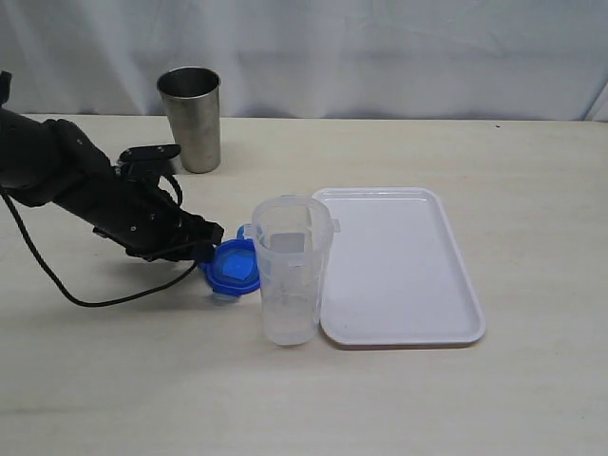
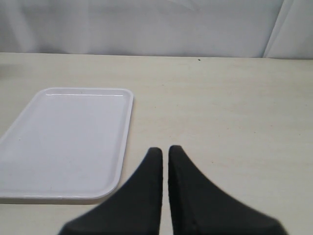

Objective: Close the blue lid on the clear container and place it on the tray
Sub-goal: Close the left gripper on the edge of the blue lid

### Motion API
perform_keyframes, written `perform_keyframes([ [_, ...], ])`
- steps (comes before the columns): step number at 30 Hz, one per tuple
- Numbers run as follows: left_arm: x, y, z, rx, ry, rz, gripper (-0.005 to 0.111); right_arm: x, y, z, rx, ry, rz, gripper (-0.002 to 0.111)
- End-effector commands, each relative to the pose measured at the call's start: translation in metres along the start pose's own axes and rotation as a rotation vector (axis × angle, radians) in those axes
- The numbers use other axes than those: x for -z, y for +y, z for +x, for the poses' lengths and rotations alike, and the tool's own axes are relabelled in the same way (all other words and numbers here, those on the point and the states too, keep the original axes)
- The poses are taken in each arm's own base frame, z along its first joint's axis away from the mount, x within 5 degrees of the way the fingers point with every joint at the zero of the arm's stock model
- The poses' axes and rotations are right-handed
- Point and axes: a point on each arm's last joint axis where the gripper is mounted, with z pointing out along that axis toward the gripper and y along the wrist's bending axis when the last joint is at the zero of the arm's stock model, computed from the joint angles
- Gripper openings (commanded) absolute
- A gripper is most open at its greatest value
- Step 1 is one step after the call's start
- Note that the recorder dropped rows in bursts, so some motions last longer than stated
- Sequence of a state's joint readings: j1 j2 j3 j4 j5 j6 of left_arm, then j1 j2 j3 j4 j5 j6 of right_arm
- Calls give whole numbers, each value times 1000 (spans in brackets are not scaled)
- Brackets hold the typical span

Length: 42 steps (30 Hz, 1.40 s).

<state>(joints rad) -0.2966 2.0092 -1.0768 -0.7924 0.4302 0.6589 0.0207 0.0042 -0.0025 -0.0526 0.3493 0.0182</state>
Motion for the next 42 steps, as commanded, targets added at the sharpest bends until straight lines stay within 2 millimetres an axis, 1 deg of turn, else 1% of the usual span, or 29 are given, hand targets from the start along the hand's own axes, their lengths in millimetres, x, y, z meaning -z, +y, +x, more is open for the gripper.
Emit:
perform_keyframes([
  [1, -6, -4, -2, -24, -25, 34, 38, 0, -1, 0, 11, -6, 8, 5],
  [8, -13, 0, 0, -20, -16, 18, 39, 0, -1, 0, 11, -6, 8, 5],
  [18, -13, 1, 0, -31, -22, 9, 39, 0, -1, 0, 11, -6, 8, 5],
  [22, -10, -5, -9, -47, -14, 55, 39, 0, -1, 0, 11, -6, 8, 5],
  [26, -6, -11, -15, -110, 1, 103, 39, 0, -1, 0, 11, -6, 8, 5],
  [31, -6, -6, -14, -217, 9, 50, 39, 0, -1, 0, 11, -6, 8, 5],
  [38, -6, -5, -14, -216, 5, 45, 39, 0, -1, 0, 11, -6, 8, 5],
  [39, -6, -6, -15, -209, 5, 50, 38, 0, -1, 0, 11, -6, 8, 5],
  [42, -10, -7, -12, -185, 20, 69, 28, 0, -1, 0, 11, -6, 8, 5],
])
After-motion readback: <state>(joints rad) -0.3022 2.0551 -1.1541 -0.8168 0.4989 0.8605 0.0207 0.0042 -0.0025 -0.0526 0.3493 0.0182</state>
